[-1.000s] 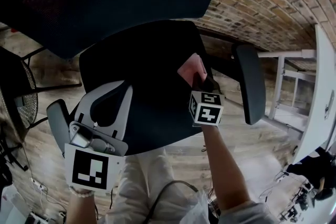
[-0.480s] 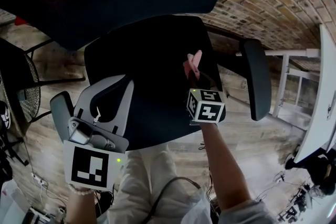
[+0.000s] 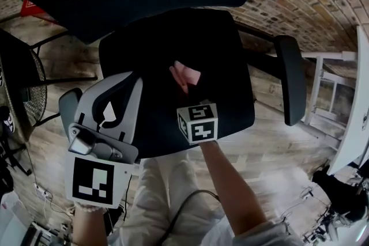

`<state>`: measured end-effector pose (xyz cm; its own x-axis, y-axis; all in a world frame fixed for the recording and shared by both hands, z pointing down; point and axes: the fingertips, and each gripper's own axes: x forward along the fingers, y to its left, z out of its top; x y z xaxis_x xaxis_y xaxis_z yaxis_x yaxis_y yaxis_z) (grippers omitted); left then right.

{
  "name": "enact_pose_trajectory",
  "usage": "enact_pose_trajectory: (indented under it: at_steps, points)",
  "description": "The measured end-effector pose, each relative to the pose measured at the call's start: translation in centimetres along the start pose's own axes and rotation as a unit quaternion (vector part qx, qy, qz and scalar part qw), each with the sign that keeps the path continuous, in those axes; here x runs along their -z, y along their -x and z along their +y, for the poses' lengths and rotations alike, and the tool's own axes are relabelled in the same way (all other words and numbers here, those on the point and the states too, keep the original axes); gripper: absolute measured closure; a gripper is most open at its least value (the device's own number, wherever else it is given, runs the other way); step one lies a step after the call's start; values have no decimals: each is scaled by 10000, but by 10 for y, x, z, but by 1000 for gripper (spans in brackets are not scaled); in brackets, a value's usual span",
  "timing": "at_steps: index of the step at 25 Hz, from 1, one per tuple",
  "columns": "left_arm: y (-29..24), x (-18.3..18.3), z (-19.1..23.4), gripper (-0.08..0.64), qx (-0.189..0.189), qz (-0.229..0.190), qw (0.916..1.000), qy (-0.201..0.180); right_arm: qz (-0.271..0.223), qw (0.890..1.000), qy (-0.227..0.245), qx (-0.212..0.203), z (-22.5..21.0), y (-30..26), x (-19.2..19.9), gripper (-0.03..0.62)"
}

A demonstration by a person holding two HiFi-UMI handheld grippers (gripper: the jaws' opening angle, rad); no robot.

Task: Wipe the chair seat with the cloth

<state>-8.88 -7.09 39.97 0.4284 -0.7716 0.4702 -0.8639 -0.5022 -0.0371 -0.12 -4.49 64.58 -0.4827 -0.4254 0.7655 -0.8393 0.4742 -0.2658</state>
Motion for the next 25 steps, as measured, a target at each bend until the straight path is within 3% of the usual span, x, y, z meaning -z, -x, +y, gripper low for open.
enact_pose_trajectory:
  at_steps: [10, 18, 25]
  points:
    - [23, 9, 11, 541, -102, -59, 9999, 84, 288, 9940, 355, -998, 116, -9, 38, 539]
    - [29, 16, 14, 541, -156, -72, 9998, 115, 423, 9805, 751, -1764, 194, -7, 53, 540]
    - [32, 19, 17, 541, -191, -37, 9997, 153, 389, 9823, 565, -1742, 192, -1, 55, 540]
